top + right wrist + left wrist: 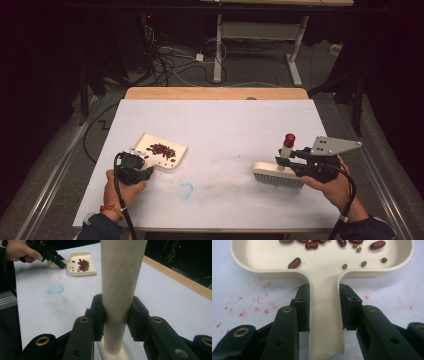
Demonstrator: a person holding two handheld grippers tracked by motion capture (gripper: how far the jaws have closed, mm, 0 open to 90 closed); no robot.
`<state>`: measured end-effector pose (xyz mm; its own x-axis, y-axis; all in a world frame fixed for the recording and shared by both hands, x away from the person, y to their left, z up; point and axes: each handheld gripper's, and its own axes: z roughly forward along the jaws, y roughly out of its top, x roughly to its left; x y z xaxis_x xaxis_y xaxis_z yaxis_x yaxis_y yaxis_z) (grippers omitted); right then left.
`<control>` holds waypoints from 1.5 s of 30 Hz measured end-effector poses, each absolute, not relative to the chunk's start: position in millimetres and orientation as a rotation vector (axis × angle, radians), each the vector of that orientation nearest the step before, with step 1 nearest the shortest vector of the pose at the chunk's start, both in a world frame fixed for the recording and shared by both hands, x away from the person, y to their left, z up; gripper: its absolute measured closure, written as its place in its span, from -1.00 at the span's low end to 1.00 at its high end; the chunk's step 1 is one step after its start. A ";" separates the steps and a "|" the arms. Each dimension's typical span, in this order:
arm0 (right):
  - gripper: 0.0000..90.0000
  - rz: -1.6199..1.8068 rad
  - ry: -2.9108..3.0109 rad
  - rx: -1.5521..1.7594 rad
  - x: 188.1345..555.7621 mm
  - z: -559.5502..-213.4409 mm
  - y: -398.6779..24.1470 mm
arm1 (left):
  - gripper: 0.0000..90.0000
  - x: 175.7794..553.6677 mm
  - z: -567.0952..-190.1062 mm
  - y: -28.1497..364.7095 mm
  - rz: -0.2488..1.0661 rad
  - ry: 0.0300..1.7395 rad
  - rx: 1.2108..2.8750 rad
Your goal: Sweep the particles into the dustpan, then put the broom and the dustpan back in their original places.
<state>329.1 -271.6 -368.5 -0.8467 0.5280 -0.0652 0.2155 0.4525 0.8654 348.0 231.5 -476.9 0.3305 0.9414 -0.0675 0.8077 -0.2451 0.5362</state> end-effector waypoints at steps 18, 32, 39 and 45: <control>0.21 1.127 2.205 0.940 408.3 -381.5 -278.0 | -0.53 306.7 -455.4 235.9 0.530 1.137 2.001; -0.04 1.048 2.076 1.052 428.7 -411.9 -264.1 | -0.58 281.7 -462.3 233.3 0.647 0.971 2.053; -0.08 1.077 2.002 1.109 426.3 -412.6 -269.6 | -0.58 280.5 -465.4 230.3 0.657 0.956 2.071; -0.25 1.099 1.980 1.114 424.4 -412.5 -266.6 | -0.58 281.1 -466.4 229.9 0.654 0.944 2.072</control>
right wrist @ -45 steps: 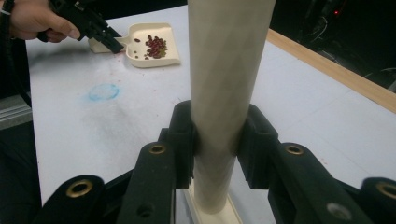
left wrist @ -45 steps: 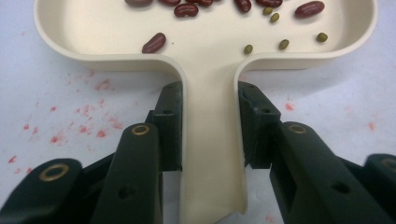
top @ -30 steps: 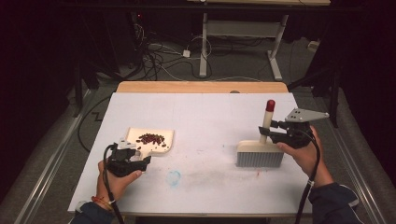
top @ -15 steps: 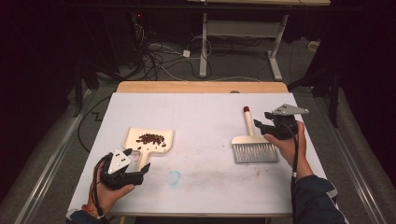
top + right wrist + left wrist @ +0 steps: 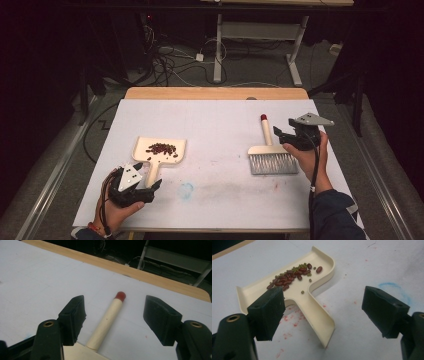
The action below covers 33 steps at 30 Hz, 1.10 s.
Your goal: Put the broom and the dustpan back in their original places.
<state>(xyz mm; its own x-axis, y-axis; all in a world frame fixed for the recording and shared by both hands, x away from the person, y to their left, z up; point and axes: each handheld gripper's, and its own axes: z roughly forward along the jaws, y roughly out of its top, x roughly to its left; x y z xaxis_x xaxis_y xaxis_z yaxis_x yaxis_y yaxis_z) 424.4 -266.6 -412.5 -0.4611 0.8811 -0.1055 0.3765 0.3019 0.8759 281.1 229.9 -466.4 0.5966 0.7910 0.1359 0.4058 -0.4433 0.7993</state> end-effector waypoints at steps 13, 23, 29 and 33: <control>-0.51 1.164 1.910 1.109 410.5 -403.5 -253.7 | -0.58 280.6 -468.5 225.3 0.653 0.927 2.088; -0.51 1.206 1.903 1.060 400.5 -395.9 -248.8 | -0.58 280.7 -469.4 222.5 0.644 0.913 2.097; -0.51 1.218 1.912 1.023 394.0 -391.4 -245.5 | -0.58 280.0 -469.2 222.3 0.649 0.900 2.113; -0.51 1.216 1.912 1.006 389.4 -388.9 -243.8 | -0.58 279.0 -468.9 221.8 0.650 0.883 2.122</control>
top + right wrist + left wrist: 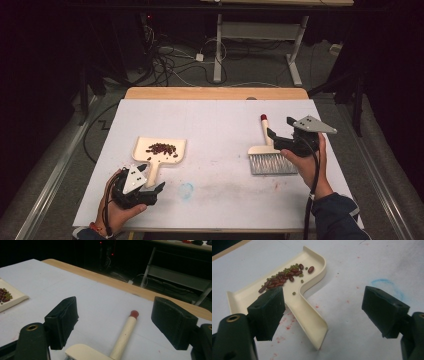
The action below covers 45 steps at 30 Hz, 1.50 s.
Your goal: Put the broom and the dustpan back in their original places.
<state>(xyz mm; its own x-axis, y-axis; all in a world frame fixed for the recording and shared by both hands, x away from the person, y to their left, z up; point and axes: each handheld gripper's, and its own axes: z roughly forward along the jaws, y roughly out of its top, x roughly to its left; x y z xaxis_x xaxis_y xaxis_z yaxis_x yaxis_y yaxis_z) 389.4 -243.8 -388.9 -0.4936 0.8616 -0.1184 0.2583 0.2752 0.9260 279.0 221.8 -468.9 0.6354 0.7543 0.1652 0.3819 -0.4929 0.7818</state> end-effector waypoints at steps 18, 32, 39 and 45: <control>-0.51 1.221 1.944 0.937 371.8 -381.2 -233.7 | -0.58 278.1 -469.0 219.8 0.652 0.867 2.138; -0.50 1.210 1.965 0.883 356.6 -382.2 -231.4 | -0.58 277.8 -469.5 218.4 0.649 0.861 2.153; -0.50 1.204 1.981 0.864 349.6 -384.9 -231.7 | -0.58 277.8 -469.6 218.3 0.646 0.861 2.155; -0.50 1.208 1.988 0.849 344.4 -387.1 -233.2 | -0.58 277.8 -470.2 217.6 0.648 0.859 2.162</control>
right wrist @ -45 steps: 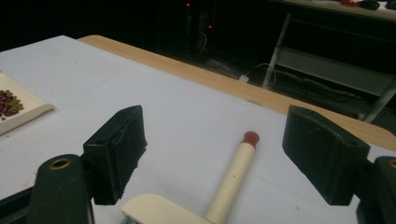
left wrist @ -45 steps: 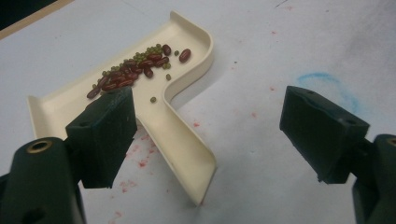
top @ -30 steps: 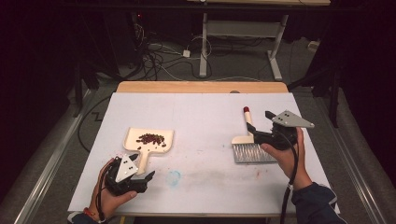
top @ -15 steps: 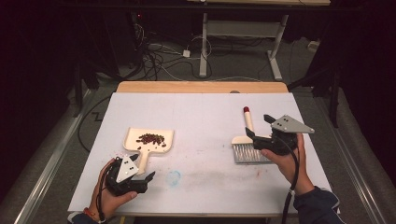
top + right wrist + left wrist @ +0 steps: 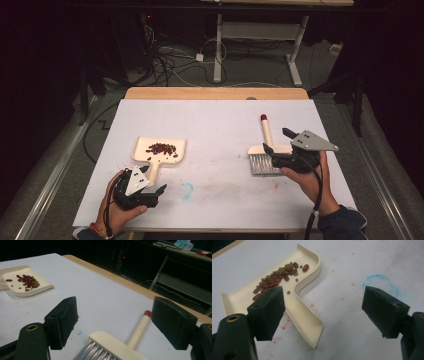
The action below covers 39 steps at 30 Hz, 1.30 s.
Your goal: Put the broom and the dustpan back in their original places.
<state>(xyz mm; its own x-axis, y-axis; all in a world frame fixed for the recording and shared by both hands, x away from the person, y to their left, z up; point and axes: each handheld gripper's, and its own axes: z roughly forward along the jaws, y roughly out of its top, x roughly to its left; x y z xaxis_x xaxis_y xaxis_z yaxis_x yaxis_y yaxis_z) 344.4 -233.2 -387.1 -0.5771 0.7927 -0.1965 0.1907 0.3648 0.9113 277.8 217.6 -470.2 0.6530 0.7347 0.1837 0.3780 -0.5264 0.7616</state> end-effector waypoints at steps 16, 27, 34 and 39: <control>-0.50 1.192 1.998 0.805 330.6 -397.6 -242.2 | -0.58 278.3 -470.7 216.0 0.663 0.833 2.183; -0.50 1.187 2.012 0.802 324.5 -407.6 -248.0 | -0.58 278.0 -470.8 215.6 0.665 0.828 2.186; -0.49 1.196 2.008 0.798 319.1 -414.5 -253.0 | -0.58 278.4 -471.1 215.3 0.664 0.831 2.186; -0.49 1.174 2.028 0.816 316.3 -422.8 -256.2 | -0.58 278.4 -471.3 213.9 0.662 0.826 2.192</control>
